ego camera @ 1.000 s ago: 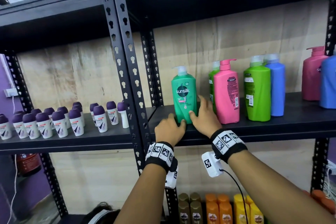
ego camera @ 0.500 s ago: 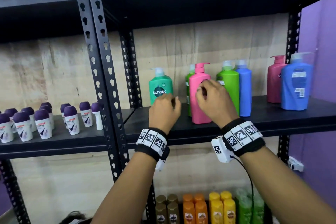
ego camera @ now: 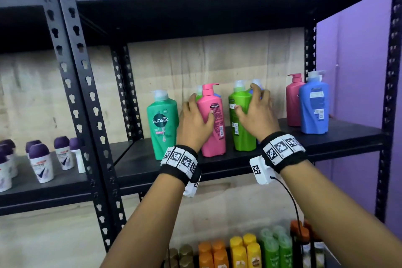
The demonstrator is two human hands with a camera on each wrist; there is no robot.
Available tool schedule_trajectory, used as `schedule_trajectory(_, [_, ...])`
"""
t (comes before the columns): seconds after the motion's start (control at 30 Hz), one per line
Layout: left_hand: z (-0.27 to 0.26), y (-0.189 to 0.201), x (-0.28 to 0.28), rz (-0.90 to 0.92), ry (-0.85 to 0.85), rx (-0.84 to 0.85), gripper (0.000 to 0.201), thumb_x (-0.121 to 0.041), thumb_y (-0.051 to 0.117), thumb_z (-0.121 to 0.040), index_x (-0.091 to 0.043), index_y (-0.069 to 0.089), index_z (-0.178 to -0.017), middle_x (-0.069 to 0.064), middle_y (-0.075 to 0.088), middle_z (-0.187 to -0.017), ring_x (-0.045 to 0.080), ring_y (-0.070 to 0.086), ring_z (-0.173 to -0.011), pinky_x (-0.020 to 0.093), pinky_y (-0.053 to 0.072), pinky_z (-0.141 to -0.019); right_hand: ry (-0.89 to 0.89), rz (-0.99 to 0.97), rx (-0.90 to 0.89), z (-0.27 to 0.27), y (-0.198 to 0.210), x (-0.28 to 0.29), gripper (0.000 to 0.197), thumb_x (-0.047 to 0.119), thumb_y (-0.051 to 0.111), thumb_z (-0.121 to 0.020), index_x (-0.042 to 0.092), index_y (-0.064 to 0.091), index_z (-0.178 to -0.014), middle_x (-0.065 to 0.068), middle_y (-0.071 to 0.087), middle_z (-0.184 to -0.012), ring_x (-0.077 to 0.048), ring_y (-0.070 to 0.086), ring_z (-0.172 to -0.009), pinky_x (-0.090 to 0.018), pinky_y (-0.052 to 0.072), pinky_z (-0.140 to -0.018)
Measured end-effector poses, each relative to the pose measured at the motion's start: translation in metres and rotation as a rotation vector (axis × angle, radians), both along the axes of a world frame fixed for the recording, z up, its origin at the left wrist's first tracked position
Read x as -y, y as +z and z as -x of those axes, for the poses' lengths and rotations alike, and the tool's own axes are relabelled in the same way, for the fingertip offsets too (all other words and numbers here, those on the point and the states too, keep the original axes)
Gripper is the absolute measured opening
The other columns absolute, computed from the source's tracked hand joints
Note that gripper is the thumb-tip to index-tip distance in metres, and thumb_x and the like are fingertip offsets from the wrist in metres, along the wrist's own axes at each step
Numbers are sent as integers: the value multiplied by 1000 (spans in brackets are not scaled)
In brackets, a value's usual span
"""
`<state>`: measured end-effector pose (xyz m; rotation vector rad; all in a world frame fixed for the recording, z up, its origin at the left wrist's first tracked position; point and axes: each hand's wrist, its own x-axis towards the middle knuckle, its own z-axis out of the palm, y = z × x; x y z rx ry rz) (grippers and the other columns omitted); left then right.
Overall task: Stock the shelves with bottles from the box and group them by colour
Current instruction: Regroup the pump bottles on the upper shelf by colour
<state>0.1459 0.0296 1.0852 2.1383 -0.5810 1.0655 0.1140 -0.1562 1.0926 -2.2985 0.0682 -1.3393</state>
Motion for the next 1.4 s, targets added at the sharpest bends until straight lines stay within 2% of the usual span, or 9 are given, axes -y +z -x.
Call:
schedule_trajectory(0.3, [-8,-15,19,79,19,-58,90,-44,63,-91,-14,11,-158,18,45,-141,40,56,-121,49,50,-95,125,-137,-26,-21,-4,12,87,52,71,-87,11,31,-152,-16,51,-140,-35,48,-130,-46,44,-105])
schedule_trajectory(0.43, [-11,-20,23,103,34,-88,108,-48,73,-83,-11,6,-159,19,33,-149,38,40,-136,48,40,-108,153,-168,-21,-27,-9,10,91,40,77,-84,8,29,-154,-19,41,-142,-39,39,-136,-46,32,-115])
schedule_trajectory(0.73, [-6,-33,41,306,12,-2,82,-34,86,-71,-1,45,-134,16,39,-123,26,38,-116,34,32,-104,232,-290,206,-22,-27,-5,67,28,80,-76,7,55,-134,-18,47,-118,-36,47,-117,-45,37,-108])
schedule_trajectory(0.9, [2,-38,50,364,-125,55,84,-32,85,-74,-11,41,-143,8,56,-125,21,59,-106,25,47,-88,432,-444,285,-18,-38,6,64,31,77,-85,14,47,-139,20,60,-101,13,57,-85,-4,41,-75])
schedule_trajectory(0.97, [6,-39,55,395,-131,62,84,-34,85,-75,-14,41,-143,5,62,-120,19,63,-96,16,45,-77,455,-489,315,-15,-40,14,67,31,77,-87,13,44,-142,33,53,-106,27,51,-92,4,35,-78])
schedule_trajectory(1.07, [14,-39,69,446,-128,49,83,-37,85,-74,-15,41,-140,0,61,-112,13,60,-89,6,41,-68,484,-528,325,-7,-38,28,75,39,76,-88,17,39,-149,16,59,-132,4,56,-120,-19,45,-102])
schedule_trajectory(1.17, [24,-38,90,468,-127,30,80,-36,85,-74,-14,42,-137,-2,60,-106,10,58,-86,19,46,-71,504,-535,335,4,-39,51,76,47,73,-88,21,38,-150,-1,56,-143,-19,57,-129,-40,46,-107])
schedule_trajectory(1.3, [35,-34,126,498,-142,25,79,-30,86,-74,-12,42,-137,-13,60,-100,-9,59,-83,1,40,-66,555,-570,355,22,-37,88,71,42,72,-91,18,39,-149,-1,57,-142,-15,57,-127,-35,45,-107])
schedule_trajectory(1.4, [43,-30,158,515,-149,4,78,-31,87,-75,-13,43,-136,-3,63,-105,8,63,-84,1,40,-65,539,-556,357,31,-32,123,74,42,71,-92,16,35,-151,-4,54,-145,-17,54,-131,-30,42,-109])
